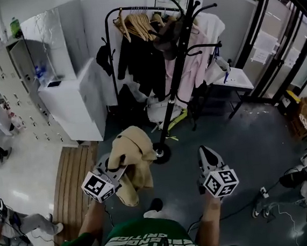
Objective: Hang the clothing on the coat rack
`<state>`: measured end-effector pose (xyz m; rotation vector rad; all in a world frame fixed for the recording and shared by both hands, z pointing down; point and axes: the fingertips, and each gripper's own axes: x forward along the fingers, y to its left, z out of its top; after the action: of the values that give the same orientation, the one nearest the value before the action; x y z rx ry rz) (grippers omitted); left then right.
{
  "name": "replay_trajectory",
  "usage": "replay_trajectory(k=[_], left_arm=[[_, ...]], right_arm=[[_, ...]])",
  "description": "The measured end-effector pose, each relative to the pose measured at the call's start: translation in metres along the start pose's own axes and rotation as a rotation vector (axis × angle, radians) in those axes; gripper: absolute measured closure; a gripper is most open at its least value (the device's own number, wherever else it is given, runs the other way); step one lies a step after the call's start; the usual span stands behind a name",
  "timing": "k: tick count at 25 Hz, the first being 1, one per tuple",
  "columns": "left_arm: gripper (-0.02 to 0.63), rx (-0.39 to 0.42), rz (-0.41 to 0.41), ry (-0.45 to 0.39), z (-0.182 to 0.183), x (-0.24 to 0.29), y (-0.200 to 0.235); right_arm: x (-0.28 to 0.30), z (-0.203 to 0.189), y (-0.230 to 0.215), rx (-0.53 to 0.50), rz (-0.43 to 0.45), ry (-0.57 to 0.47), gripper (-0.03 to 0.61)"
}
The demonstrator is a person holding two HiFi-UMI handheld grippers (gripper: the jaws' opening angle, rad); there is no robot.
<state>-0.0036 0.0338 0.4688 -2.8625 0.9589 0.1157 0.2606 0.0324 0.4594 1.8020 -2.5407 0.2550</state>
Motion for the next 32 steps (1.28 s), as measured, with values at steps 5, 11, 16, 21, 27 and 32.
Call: replay_trajectory(k=[5,11,16,21,27,32], left_arm=[[0.543,0.007,0.01,-0.008,0.003,0.031,0.022],[0.543,0.01,0.019,-0.016,0.004,0.066,0.041],[0.545,0.018,-0.005,-0.015,0.0,0.095,0.046],[0.543,0.033,-0.009,-0.01,0.0,0.12,0.049],[0.543,0.007,0.002,-0.027,-0.003,0.137,0.057],[0.543,0.006,-0.007,-0.033,-0.003,0.15,0.066]], right_arm=[[0.032,0.015,-0.022,-0.009,0.017,-0.013,0.571],[0.057,0.019,-0.047,0.0,0.025,-0.013,0.571],[0.075,0.027,-0.066,-0.013,0.04,-0.021,0.571],[0.09,0.037,-0.082,-0.017,0.06,-0.033,0.571],[0.102,0.033,-0.095,-0.006,0.064,-0.025,0.571],[0.112,0.028,-0.1,-0.003,0.064,-0.013,0.571]])
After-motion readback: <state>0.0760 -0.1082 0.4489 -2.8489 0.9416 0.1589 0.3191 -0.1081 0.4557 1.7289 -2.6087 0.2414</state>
